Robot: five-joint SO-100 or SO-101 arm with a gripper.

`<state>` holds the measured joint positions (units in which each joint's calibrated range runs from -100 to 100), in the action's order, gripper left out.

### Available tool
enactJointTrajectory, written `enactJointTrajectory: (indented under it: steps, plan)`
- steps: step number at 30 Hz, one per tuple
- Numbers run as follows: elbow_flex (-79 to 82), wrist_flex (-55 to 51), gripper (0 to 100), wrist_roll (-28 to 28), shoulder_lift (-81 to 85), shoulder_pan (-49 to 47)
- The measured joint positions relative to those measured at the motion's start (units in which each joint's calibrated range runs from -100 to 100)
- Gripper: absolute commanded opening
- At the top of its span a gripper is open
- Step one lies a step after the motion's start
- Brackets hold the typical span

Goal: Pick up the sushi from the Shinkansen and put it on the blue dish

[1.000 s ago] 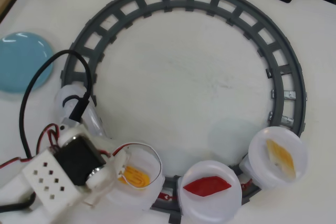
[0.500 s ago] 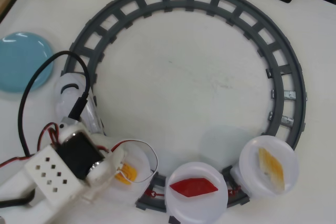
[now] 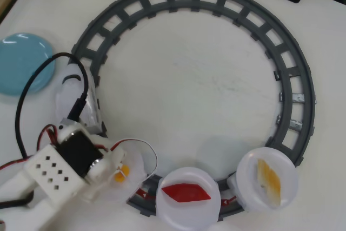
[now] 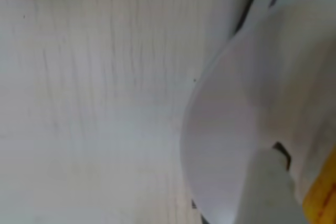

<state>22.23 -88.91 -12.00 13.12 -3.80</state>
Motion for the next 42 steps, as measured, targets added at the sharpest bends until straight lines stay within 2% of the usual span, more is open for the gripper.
enactJointTrajectory:
  steps: [19,29,36,42]
  plan:
    - [-0.7,0.9,10,0.9,0.0,-6.0]
    - [-17.5,-7.1,10,2.0,-0.2,-17.1]
    - [-21.4,-7.5,10,2.1,-5.3,-23.9]
    - [-31.3,-6.6,10,3.3,-12.1,-32.4]
